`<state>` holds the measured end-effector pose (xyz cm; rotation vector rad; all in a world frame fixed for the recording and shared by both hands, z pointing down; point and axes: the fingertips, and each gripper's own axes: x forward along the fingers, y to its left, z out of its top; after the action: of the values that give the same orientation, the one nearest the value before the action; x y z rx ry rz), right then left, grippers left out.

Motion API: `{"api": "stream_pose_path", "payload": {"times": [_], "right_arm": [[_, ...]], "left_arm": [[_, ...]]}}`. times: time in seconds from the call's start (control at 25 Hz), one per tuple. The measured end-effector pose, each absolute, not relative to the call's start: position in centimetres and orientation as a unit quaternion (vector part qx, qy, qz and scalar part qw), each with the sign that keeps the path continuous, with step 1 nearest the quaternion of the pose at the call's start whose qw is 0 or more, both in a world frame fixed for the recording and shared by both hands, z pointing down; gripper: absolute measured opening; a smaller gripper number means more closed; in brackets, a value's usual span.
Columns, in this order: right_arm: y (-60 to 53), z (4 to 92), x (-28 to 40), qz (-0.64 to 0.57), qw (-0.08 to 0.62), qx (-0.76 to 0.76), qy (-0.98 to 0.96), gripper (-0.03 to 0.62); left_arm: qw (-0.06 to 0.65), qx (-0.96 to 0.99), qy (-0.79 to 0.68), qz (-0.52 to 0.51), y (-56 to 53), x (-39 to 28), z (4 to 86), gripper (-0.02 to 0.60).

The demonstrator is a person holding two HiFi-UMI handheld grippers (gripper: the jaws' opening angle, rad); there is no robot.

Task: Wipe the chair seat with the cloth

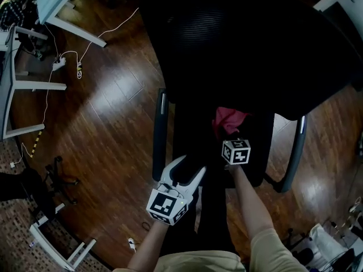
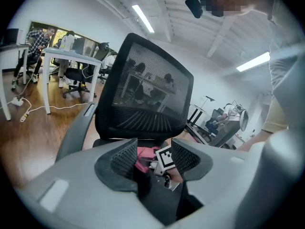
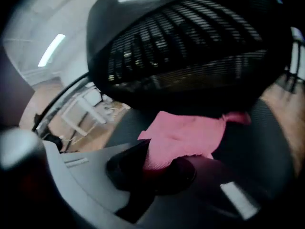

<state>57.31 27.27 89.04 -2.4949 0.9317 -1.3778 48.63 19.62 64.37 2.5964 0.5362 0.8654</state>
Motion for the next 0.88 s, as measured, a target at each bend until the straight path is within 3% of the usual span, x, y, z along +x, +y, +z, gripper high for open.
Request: {"api": "stream_pose_path", "payload": {"times": [0.16, 0.28, 0.64, 0.76, 0.88], "right_arm": [[11.2, 88.2, 52.8, -0.463, 0.125, -0.772, 0.417, 0.017], [10.3, 90.5, 52.7, -0.497, 0.126, -0.779, 0.361, 0.017], [47.4, 91.9, 57.9, -0.512, 0.063, -0.855, -0.048, 0.017], [51.6, 91.2, 58.0, -0.514, 0.027, -0.856, -0.045, 0.017], [48.1, 91.8, 56.9, -0.527, 0.010, -0.849, 0.025, 0.017]], "left_arm": [[0.154, 0.926, 0.157, 0.307, 15.4, 46.8, 64.2, 0.191], [0.140, 0.929, 0.142, 0.312, 12.6, 45.7, 64.0, 0.179], [0.174, 0.923, 0.158, 0.305, 15.3, 47.5, 64.0, 0.179], [0.173, 0.922, 0.172, 0.301, 16.6, 48.6, 63.4, 0.179], [0.161, 0.922, 0.191, 0.296, 17.5, 48.7, 63.4, 0.179]]}}
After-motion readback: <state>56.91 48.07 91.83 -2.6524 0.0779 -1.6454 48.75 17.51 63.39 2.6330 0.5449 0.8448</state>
